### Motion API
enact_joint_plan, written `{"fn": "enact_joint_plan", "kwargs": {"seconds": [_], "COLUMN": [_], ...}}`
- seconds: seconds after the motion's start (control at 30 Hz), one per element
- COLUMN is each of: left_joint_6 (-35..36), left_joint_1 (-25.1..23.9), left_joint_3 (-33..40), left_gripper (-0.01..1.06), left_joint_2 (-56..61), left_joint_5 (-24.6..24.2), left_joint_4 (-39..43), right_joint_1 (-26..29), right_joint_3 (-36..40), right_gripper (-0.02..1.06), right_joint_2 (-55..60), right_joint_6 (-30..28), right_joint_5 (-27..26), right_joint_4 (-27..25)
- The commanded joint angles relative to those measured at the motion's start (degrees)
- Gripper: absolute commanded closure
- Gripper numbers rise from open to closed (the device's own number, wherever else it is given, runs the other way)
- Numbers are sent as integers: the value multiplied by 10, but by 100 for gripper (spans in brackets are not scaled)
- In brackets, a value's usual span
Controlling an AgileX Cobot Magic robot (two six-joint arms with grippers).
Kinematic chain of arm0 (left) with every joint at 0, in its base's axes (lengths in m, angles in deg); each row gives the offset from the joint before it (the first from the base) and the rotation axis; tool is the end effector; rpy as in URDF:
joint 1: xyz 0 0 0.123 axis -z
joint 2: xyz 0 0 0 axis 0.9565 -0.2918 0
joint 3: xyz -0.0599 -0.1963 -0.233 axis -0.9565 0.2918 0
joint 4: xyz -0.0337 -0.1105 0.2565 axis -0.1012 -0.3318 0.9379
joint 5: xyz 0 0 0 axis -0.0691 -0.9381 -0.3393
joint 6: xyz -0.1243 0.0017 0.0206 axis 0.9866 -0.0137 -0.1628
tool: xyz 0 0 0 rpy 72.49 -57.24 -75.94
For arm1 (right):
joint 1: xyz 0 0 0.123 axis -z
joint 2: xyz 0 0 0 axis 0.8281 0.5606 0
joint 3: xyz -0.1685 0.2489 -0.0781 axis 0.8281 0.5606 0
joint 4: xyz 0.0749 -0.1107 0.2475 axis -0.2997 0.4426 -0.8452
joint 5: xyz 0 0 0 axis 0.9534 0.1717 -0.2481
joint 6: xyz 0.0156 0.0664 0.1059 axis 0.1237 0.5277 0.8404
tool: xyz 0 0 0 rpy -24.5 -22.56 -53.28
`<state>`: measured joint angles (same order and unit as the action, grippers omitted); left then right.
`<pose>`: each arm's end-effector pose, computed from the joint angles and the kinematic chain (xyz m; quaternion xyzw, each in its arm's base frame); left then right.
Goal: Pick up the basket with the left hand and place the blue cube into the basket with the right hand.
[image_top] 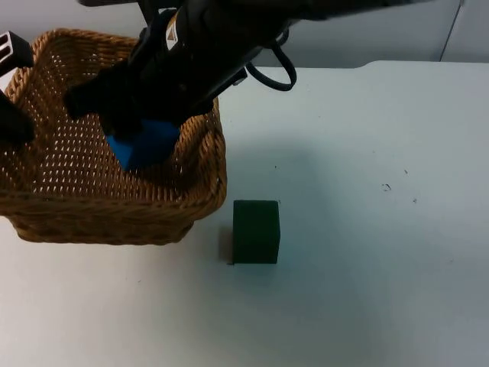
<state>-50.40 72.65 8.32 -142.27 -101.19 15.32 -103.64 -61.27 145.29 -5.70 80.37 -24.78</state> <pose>0.3172 -0.0462 0.1736 -0.1129 0.9243 -0.2389 0.2753 0.3700 0.4037 0.1582 -0.3036 0.8814 0.1653 0.3218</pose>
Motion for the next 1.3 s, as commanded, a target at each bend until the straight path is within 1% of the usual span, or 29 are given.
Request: {"fn": "enact_joint_plan", "kwargs": {"seconds": [0.0,0.07,0.1,0.13,0.17,0.2,0.23,0.27,0.3,0.4,0.43,0.53,0.57,0.77,0.93,1.1,1.27], "left_joint_6": [0,0,0,0,0,0,0,0,0,0,0,0,0,0,0,0,0], "left_joint_1": [-1,-1,-1,-1,-1,-1,-1,-1,-1,-1,-1,-1,-1,-1,-1,-1,-1], "left_joint_3": [0,0,0,0,0,0,0,0,0,0,0,0,0,0,0,0,0], "left_gripper": [105,105,105,105,105,105,105,105,105,105,105,105,105,105,105,105,105], "left_joint_2": [8,8,8,8,8,8,8,8,8,8,8,8,8,8,8,8,8], "left_joint_5": [-7,-7,-7,-7,-7,-7,-7,-7,-7,-7,-7,-7,-7,-6,-6,-6,-4], "left_joint_4": [-15,-15,-15,-15,-15,-15,-15,-15,-15,-15,-15,-15,-15,-15,-17,-19,-18], "right_joint_1": [-2,-2,-2,-2,-2,-2,-2,-2,-2,-2,-2,-2,-2,-2,-2,-2,-2], "right_joint_3": [-5,-5,-5,-5,-5,-5,-5,-5,-5,-5,-5,-5,-5,-5,-5,-5,-5], "right_gripper": [104,100,100,97,90,87,80,70,70,51,51,41,40,40,40,40,40], "right_joint_2": [0,0,0,0,0,0,0,0,0,0,0,-9,-14,-23,-41,-83,-136], "right_joint_6": [-3,-5,-5,-5,-5,-5,-5,-5,-5,-5,-5,-5,-5,-5,-6,-52,-77], "right_joint_5": [-9,-12,-12,-12,-13,-14,-16,-20,-20,-33,-33,-36,-36,-36,-4,33,65], "right_joint_4": [-2,-2,-2,-2,-2,-2,-4,-4,-4,-4,-4,-3,-3,-3,-1,-1,-1]}}
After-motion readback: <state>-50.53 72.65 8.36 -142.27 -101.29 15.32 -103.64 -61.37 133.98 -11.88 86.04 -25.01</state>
